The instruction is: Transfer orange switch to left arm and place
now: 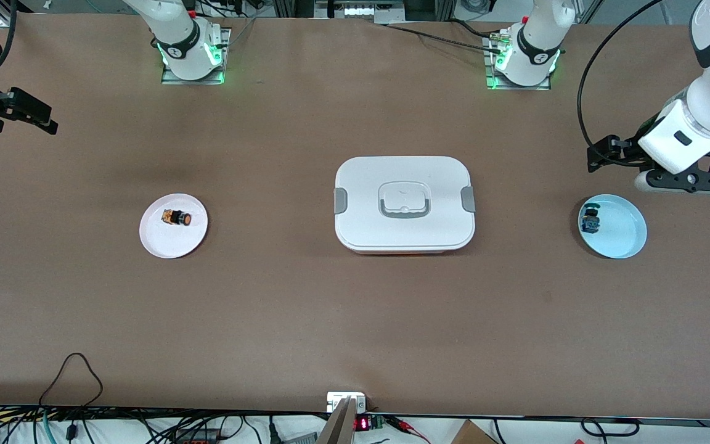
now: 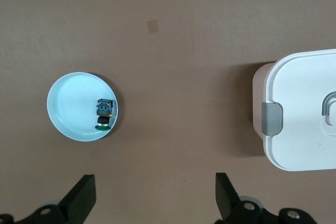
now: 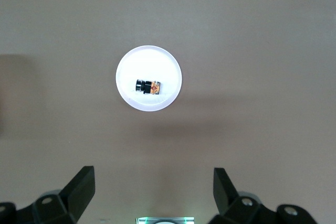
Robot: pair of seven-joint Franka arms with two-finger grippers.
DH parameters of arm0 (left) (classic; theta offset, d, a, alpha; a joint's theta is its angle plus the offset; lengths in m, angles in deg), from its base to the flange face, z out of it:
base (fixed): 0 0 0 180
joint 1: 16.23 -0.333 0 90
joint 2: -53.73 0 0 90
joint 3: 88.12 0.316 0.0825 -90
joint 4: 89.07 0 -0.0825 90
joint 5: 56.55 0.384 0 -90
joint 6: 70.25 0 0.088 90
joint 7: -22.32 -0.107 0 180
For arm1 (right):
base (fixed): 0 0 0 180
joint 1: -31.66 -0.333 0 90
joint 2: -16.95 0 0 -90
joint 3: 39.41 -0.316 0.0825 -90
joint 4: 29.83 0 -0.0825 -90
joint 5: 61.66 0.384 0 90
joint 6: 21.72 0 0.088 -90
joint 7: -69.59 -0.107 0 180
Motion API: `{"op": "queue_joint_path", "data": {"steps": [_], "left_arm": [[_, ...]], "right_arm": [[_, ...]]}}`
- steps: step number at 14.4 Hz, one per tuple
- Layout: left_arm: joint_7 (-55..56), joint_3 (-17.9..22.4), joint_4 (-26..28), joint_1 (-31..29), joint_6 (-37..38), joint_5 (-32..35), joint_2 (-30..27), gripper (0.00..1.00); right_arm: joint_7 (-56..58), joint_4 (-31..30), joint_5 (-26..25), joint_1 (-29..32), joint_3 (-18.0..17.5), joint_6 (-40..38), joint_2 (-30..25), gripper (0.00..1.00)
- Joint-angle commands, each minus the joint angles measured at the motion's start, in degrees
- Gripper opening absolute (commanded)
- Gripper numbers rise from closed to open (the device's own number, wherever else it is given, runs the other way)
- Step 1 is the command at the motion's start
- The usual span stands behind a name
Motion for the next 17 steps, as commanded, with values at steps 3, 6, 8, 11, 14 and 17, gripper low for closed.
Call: {"op": "queue_joint_path", "data": {"steps": [3, 6, 8, 11, 14, 17], "left_arm": [[0.19, -0.16, 0.32, -0.07, 1.92, 0.87, -1.42, 1.00], [0.28, -0.24, 0.32, 0.01, 2.27, 0.87, -2.03, 1.00], [0.19, -0.16, 0.32, -0.07, 2.54, 0.87, -2.21, 1.00], [0.28, -0.15, 0.32, 0.10, 1.84, 0.87, -1.95, 1.00], [0.19, -0.15, 0.41, 0.01, 2.01, 0.87, -1.95, 1.00], [0.28, -0.15, 0.41, 0.01, 2.27, 0.87, -2.04, 1.00]], "right_arm": [[0.44, 1.06, -0.15, -0.23, 0.05, -0.79, 0.32, 1.00], [0.09, 1.06, -0.06, -0.14, 0.14, -0.27, 0.67, 1.00], [0.17, 1.06, -0.06, -0.14, 0.14, -0.70, 1.29, 1.00], [0.18, 1.06, -0.06, 0.03, 0.23, -0.18, 2.86, 1.00], [0.00, 1.06, 0.37, 0.12, 0.31, -0.01, 4.19, 1.00], [0.00, 1.06, 1.25, 0.03, 0.32, 0.08, 4.80, 1.00]]}}
